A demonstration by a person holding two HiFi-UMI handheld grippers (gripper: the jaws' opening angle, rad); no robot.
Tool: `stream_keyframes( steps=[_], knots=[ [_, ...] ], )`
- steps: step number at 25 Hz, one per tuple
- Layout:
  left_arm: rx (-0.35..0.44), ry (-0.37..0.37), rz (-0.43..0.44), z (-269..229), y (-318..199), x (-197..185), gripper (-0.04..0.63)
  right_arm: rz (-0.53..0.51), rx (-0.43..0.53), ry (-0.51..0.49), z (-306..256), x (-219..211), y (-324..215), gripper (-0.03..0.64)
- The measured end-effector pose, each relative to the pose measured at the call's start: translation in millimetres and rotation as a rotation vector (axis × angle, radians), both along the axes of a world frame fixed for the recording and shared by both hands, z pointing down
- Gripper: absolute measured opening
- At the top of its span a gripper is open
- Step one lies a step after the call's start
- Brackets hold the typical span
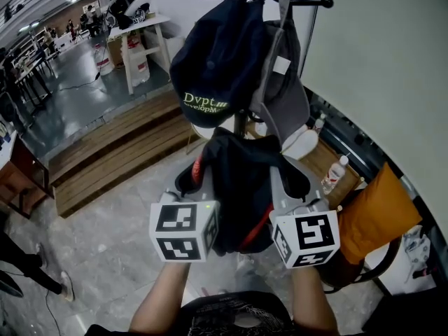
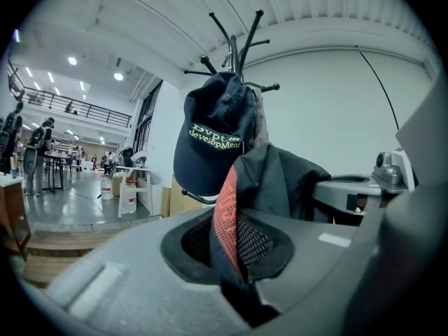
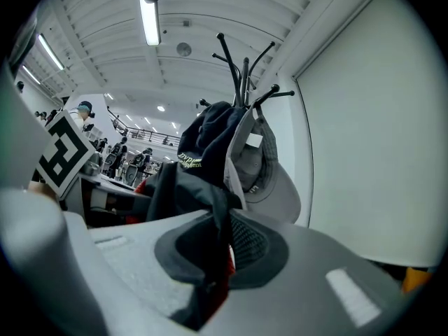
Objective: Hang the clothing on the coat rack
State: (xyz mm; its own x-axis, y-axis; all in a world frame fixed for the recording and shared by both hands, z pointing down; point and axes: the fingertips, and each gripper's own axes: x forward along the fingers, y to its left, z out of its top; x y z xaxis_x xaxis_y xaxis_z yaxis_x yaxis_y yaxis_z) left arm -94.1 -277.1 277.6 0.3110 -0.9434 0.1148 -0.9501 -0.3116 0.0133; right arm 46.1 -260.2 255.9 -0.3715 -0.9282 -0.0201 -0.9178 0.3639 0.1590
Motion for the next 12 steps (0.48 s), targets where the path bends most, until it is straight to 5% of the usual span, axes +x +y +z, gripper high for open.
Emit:
stream_keyframes(
  steps=[12],
  knots=[
    [-0.017,0.0,-0.01,11,-30,4,0.031,-0.011,-0.024,0.004,15,3,-31,0.026]
  ],
)
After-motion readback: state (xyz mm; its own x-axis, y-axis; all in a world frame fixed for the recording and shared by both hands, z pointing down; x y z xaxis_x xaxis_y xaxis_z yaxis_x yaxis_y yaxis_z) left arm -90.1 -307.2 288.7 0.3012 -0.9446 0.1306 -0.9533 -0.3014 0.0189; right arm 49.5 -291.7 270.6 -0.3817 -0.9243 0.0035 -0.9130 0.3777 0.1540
